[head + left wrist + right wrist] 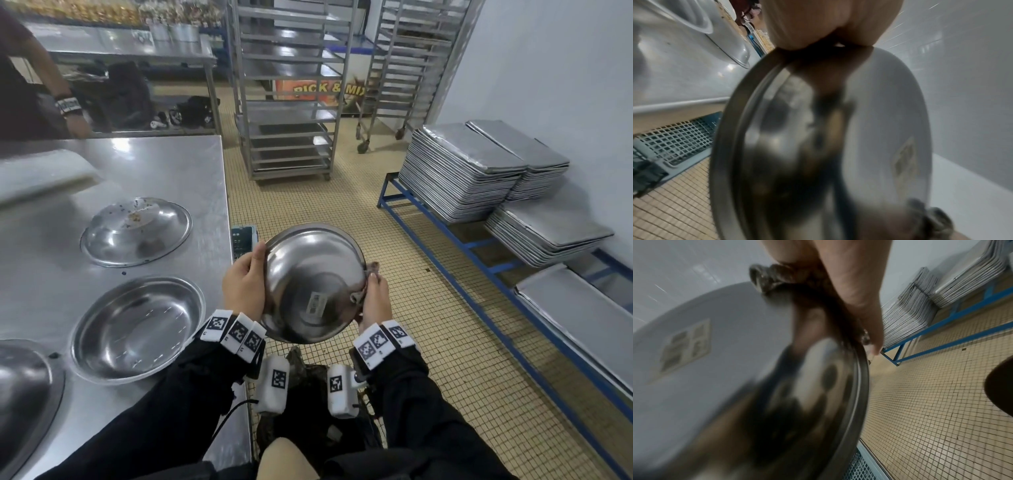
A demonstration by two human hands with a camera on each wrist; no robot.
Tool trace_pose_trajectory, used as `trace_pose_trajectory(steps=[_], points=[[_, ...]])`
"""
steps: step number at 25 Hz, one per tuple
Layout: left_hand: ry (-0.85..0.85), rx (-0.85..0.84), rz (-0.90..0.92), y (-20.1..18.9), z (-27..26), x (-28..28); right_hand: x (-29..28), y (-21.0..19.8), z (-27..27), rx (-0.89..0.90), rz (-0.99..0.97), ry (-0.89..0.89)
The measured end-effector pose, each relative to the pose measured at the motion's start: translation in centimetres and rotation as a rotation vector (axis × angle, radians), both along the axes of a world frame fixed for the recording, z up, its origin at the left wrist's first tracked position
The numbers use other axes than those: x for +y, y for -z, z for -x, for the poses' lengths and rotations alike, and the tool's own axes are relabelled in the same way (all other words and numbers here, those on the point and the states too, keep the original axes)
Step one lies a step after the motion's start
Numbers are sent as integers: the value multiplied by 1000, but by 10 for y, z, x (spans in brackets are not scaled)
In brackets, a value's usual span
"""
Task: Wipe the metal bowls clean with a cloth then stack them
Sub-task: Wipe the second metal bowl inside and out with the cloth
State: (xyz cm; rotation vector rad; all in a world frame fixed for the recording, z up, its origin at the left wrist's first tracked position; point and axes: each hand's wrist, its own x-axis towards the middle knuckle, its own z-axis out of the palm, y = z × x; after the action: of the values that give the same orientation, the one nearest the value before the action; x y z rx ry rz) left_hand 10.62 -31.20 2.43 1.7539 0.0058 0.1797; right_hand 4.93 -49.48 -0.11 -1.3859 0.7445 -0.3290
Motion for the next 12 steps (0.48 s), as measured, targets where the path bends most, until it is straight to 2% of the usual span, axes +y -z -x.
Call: trace_pose_trajectory(steps=[3,5,8,12], points=[[63,11,-33,12,-2,3,-5,-1,1,-84,23,60],[135,10,-101,18,-5,5,-12,-14,3,-82,197,8],[278,9,-82,18,-4,3,-17,-29,2,-75,476,-162],[419,-31,-226,13,-3,-1,-15,-33,0,-150,774,-309]])
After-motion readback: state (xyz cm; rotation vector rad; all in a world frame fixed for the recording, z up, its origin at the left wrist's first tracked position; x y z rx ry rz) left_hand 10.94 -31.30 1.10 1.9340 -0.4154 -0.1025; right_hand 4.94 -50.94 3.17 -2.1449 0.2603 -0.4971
